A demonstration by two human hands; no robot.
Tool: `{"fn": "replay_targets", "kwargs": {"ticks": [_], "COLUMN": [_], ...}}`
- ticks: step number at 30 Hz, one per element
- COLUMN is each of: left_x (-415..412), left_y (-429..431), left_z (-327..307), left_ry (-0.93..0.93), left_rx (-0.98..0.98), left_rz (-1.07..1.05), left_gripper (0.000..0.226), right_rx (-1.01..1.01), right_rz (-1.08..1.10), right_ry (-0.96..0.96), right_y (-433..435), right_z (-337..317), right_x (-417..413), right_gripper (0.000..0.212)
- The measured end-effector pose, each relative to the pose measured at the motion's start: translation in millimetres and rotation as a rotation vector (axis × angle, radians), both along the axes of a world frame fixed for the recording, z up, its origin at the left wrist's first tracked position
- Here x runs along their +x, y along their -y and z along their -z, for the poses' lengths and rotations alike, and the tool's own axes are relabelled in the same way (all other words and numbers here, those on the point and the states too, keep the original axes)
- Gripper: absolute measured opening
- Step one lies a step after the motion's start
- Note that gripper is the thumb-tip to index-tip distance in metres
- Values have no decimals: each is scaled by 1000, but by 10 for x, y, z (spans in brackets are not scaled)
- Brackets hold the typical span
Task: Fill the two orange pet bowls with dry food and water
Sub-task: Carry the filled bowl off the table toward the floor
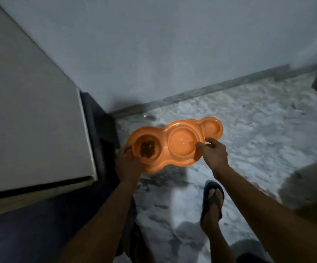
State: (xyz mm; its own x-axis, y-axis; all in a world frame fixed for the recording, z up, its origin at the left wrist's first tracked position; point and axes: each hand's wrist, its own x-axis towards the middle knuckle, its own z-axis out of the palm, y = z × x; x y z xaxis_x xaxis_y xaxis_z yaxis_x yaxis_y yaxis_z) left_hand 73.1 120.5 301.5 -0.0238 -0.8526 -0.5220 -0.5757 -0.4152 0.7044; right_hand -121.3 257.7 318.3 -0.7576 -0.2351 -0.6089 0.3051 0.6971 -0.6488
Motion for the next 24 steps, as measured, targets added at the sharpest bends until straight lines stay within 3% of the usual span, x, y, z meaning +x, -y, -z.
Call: {"fn": "replay_targets", "kwargs": {"ticks": [6, 9, 14, 18, 20, 24], "left_x": [-112, -207, -292, -362, -432, -782], "left_y": [174, 206, 232, 265, 291, 224], "left_z": [2380, 3017, 3609, 3744, 3734, 3556], "left_ry": [-23, 5, 81, 136, 185, 225], "left_rx": [0, 5, 45, 51, 21, -231], "left_rz": [-150, -142, -160, -147, -143, -20], "left_gripper": [23, 24, 34, 35, 39, 42], "right_rx": [62, 92, 97, 92, 94, 98], "right_rz": [-164, -142, -171, -225, -260, -273], "right_ry": [5, 30, 31, -25, -45, -53], "right_y": [327, 458, 572, 618, 627, 558], "right_z": [2236, 3043, 3844, 3997, 3993, 3818], "right_x": [-286, -388, -502, -530, -540, -634], "right_gripper": [47, 56, 56, 28, 31, 52]}}
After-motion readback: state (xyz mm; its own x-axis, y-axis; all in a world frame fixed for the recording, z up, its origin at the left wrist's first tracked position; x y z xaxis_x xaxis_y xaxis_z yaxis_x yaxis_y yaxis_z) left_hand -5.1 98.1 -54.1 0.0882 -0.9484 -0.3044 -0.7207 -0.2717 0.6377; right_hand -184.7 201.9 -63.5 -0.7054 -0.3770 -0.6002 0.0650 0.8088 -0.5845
